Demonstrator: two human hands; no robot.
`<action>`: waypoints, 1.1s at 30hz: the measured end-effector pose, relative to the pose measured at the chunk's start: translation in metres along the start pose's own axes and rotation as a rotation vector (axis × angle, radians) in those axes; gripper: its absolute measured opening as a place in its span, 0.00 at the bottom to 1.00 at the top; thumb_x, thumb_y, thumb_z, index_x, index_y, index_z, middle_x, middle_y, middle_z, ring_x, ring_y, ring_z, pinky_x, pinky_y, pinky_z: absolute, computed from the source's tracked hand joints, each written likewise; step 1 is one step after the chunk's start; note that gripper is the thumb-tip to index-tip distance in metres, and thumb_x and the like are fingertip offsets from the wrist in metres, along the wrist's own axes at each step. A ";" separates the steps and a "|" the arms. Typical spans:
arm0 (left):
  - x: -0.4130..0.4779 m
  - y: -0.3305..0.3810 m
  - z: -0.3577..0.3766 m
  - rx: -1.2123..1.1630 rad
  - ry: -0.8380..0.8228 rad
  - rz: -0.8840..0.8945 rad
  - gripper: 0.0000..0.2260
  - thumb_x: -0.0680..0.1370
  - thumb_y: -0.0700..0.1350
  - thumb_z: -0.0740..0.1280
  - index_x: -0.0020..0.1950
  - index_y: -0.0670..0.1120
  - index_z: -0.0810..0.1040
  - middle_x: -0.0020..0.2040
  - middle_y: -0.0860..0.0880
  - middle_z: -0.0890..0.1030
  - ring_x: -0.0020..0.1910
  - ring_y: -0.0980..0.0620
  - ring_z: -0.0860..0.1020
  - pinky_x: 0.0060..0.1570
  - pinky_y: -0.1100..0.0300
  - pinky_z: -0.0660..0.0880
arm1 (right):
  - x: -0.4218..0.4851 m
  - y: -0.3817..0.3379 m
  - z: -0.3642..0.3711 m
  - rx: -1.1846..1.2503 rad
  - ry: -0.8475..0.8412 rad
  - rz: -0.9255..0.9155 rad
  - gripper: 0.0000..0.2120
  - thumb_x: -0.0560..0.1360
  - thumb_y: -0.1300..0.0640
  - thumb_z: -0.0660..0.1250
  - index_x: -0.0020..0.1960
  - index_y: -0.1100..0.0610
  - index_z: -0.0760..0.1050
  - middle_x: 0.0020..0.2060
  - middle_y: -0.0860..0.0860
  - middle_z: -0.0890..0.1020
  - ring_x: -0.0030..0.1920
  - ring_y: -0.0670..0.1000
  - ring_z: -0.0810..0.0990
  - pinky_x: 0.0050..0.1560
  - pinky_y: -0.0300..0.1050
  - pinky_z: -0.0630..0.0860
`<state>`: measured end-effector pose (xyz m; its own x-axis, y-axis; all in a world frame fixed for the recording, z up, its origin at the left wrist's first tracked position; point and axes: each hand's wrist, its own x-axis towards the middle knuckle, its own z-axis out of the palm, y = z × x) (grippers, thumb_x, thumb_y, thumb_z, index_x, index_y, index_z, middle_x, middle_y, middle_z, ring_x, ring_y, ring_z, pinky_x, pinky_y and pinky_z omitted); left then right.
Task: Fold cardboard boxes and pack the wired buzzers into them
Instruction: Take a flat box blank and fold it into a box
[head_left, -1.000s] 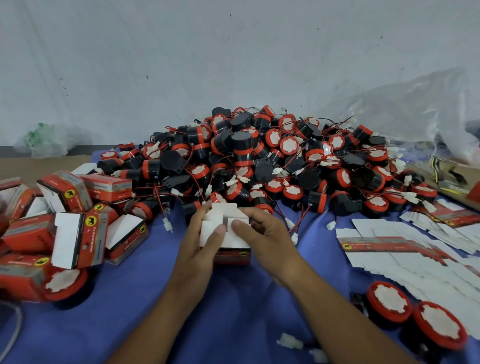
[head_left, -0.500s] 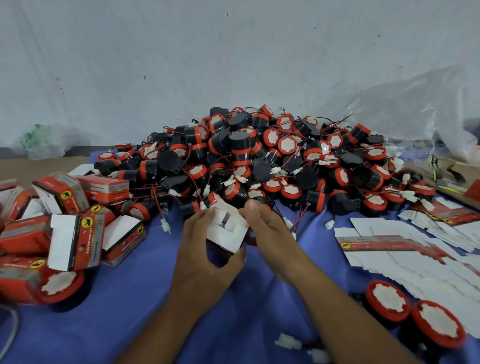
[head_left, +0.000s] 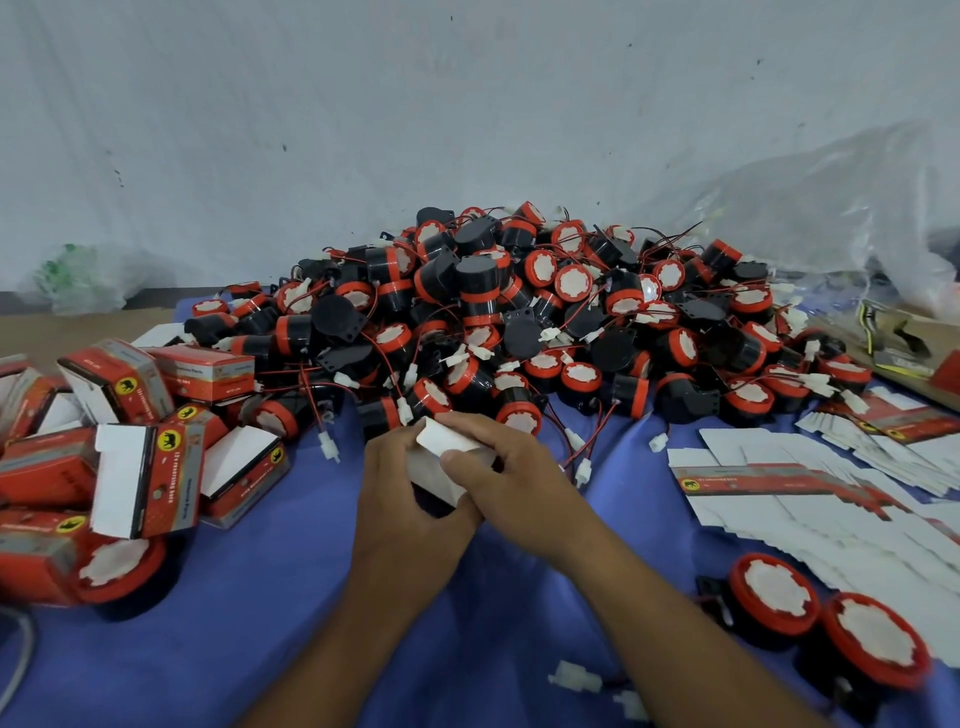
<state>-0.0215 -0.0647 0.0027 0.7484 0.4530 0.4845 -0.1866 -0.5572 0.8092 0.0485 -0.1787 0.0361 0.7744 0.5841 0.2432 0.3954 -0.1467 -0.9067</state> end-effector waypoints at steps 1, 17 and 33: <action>0.000 0.000 0.001 0.002 0.008 -0.003 0.30 0.65 0.50 0.77 0.63 0.56 0.66 0.58 0.54 0.74 0.53 0.69 0.73 0.44 0.76 0.70 | -0.001 -0.001 0.001 -0.009 0.016 -0.004 0.18 0.78 0.60 0.66 0.65 0.47 0.78 0.54 0.34 0.81 0.57 0.36 0.78 0.56 0.34 0.76; -0.002 0.001 -0.001 0.266 -0.095 0.114 0.39 0.70 0.48 0.78 0.76 0.38 0.65 0.71 0.43 0.70 0.70 0.47 0.71 0.65 0.67 0.68 | 0.002 0.008 -0.004 -0.071 -0.043 0.012 0.19 0.82 0.58 0.64 0.73 0.52 0.72 0.67 0.47 0.78 0.67 0.45 0.76 0.66 0.42 0.75; -0.002 0.007 -0.004 0.194 -0.049 0.164 0.36 0.67 0.42 0.80 0.71 0.36 0.70 0.65 0.43 0.73 0.62 0.52 0.74 0.56 0.78 0.66 | 0.004 0.014 0.005 0.087 0.061 -0.028 0.18 0.82 0.62 0.65 0.70 0.54 0.75 0.67 0.44 0.77 0.68 0.41 0.74 0.69 0.45 0.73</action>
<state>-0.0268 -0.0669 0.0083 0.7490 0.3136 0.5836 -0.1864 -0.7456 0.6398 0.0544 -0.1745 0.0220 0.7935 0.5366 0.2871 0.3751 -0.0596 -0.9251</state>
